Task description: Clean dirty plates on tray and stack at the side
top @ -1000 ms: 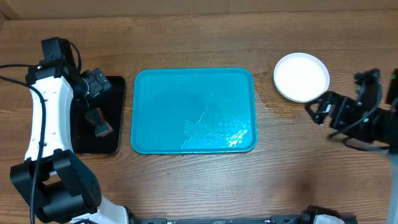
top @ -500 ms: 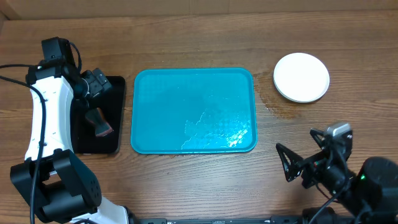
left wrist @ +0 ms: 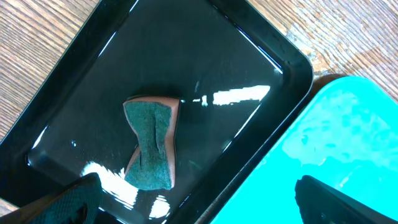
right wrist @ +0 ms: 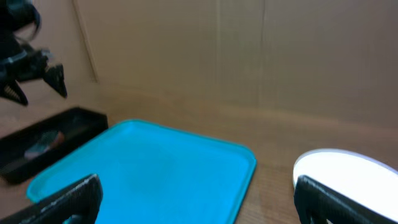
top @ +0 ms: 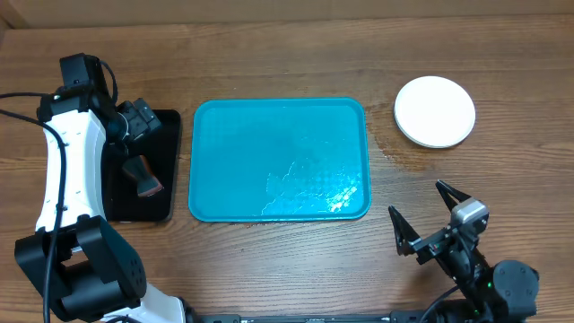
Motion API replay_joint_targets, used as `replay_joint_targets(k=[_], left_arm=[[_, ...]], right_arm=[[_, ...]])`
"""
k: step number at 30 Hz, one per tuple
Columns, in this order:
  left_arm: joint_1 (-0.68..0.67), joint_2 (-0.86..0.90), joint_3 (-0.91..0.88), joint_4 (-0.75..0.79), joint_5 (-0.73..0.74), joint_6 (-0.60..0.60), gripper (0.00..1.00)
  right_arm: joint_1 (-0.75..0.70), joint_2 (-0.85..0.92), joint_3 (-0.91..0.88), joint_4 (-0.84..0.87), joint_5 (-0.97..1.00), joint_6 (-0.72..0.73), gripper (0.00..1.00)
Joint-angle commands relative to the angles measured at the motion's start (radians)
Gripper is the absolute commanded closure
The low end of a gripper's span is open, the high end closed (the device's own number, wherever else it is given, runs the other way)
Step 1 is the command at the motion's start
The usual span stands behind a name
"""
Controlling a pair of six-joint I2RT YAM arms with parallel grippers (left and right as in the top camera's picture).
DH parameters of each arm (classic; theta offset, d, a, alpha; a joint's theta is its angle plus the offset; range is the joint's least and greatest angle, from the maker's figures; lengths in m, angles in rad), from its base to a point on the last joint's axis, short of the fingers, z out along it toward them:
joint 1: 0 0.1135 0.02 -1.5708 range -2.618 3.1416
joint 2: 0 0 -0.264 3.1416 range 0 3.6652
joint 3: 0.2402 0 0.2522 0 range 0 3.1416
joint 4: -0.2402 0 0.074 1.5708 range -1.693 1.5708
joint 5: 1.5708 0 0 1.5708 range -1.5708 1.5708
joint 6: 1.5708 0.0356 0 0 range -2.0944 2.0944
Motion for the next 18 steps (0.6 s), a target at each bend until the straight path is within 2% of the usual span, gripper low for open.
replay_joint_targets(k=[1,11,16,18], left_arm=[[0.004,-0.012,0.014,0.001,0.007,0.003,0.0],[0.004,-0.012,0.014,0.001,0.007,0.003,0.0],[0.004,-0.012,0.014,0.002,0.007,0.003,0.0],[0.004,-0.012,0.014,0.002,0.007,0.003,0.0]], right_arm=[[0.009,-0.026,-0.043,0.079,0.003,-0.003,0.0],[0.009,-0.026,-0.183,0.329,0.101,-0.004,0.0],[0.009,-0.026,-0.26,0.423,0.118,-0.006,0.0],[0.01,-0.026,-0.257,0.409,0.131,-0.009,0.0]])
